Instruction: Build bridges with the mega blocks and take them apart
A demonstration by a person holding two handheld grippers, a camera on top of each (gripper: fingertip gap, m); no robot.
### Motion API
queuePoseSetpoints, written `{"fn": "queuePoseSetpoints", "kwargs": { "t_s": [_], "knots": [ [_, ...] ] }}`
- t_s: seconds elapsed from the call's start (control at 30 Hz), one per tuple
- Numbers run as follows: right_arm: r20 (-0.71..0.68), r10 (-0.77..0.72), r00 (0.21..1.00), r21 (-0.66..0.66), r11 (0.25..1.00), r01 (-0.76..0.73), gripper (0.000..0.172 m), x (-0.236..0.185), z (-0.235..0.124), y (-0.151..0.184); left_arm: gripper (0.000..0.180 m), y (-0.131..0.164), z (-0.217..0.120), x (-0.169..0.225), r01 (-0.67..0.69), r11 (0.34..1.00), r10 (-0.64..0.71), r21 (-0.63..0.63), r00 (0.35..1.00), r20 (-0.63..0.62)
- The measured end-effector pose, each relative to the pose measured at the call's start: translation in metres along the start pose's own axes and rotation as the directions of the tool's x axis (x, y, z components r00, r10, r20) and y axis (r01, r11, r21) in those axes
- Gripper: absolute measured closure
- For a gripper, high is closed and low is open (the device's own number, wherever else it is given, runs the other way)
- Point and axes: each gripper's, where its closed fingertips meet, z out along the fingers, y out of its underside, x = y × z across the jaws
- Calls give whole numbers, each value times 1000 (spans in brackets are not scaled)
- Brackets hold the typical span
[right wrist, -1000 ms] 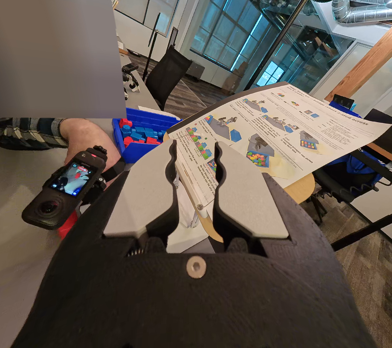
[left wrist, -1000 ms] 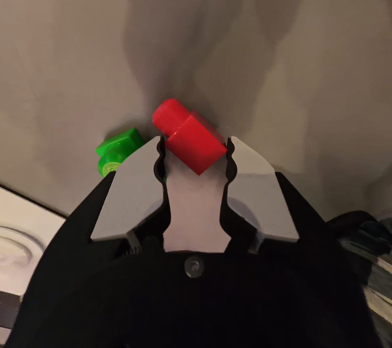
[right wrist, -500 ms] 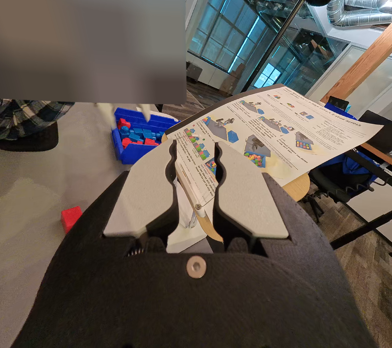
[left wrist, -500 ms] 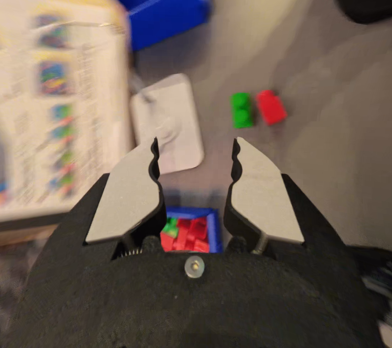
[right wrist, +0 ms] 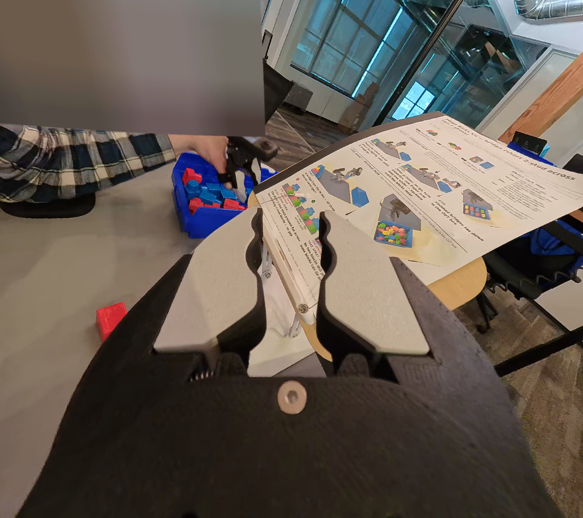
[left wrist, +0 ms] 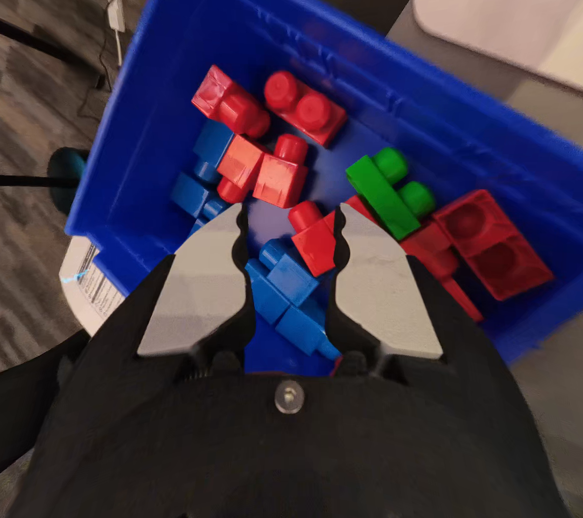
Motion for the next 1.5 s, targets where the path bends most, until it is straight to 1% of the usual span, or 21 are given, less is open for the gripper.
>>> {"fn": "queuePoseSetpoints", "kwargs": {
  "t_s": [0.03, 0.1, 0.17, 0.27, 0.33, 0.47, 0.6, 0.67, 0.73, 0.83, 0.9, 0.97, 1.03, 1.13, 1.2, 1.23, 1.3, 1.33, 1.4, 1.47, 1.5],
  "knots": [
    [0, 1, 1000, -1, 1000, -1, 137, 0, 0, 1, 129, 2, 11, -4, -18, 1000, 19, -23, 999, 26],
    [4, 6, 1000, 2, 1000, -6, 137, 1, 1, 1, 129, 0, 30, -4, -33, 999, 33, -17, 999, 12],
    [6, 8, 1000, 1, 1000, -8, 137, 1, 1, 2, 125, 6, 41, -9, -48, 996, 51, -72, 998, 38],
    [11, 12, 1000, 1, 1000, -12, 137, 1, 3, 3, 125, 6, 57, -8, -18, 999, 17, -51, 1000, -15],
    [14, 13, 1000, -4, 1000, -13, 137, 0, 5, 5, 126, 17, 67, -5, -10, 994, 5, -105, 999, -51],
    [25, 16, 1000, -16, 1000, -16, 137, -1, 10, 9, 131, 15, 72, -4, 72, 994, -81, -81, 990, -118],
    [40, 18, 999, -29, 999, -16, 137, -4, 16, 12, 133, 16, 73, -3, 97, 990, -111, -99, 983, -146],
    [44, 16, 999, -35, 999, -15, 137, -5, 18, 13, 143, 15, 73, -4, 91, 992, -104, -88, 983, -150],
    [45, 15, 999, -39, 999, -13, 137, -5, 18, 14, 144, 15, 73, -3, 94, 991, -107, -91, 982, -153],
    [41, 12, 999, -37, 999, -10, 137, -5, 16, 13, 145, 6, 60, -7, 89, 995, -93, -43, 988, -123],
    [36, 12, 999, -30, 999, -11, 137, -3, 13, 11, 145, -1, 39, -12, 100, 995, -100, -8, 990, -96],
    [29, 11, 1000, -24, 1000, -10, 137, -2, 10, 10, 145, -11, 5, -17, 95, 994, -92, 49, 994, -51],
    [25, 11, 1000, -18, 1000, -11, 137, -1, 8, 8, 145, -30, -39, -13, 85, 985, -80, 152, 996, -39],
    [22, 8, 1000, -14, 1000, -8, 138, -1, 5, 6, 145, -56, -108, 20, -12, 954, 33, 299, 997, -64],
    [19, 7, 1000, -12, 1000, -7, 138, -1, 4, 5, 145, -72, -152, 54, -116, 912, 154, 394, 986, -64],
    [21, 7, 1000, -10, 1000, -7, 138, -1, 3, 5, 145, -80, -171, 79, -187, 877, 241, 443, 968, -70],
    [24, 5, 1000, -9, 1000, -5, 138, -2, 4, 4, 145, -94, -192, 137, -351, 798, 442, 490, 894, -80],
    [27, 4, 1000, -10, 1000, -4, 138, -3, 4, 4, 145, -98, -193, 166, -420, 765, 526, 489, 845, -97],
    [35, 1, 999, -15, 1000, 0, 138, -5, 6, 4, 145, -101, -179, 218, -540, 715, 653, 444, 743, -149],
    [39, -4, 999, -18, 1000, 4, 138, -6, 6, 4, 145, -94, -156, 256, -640, 669, 736, 379, 640, -219],
    [38, -6, 999, -19, 1000, 7, 138, -6, 6, 4, 145, -94, -145, 272, -652, 663, 747, 368, 609, -268]
  ]
}}
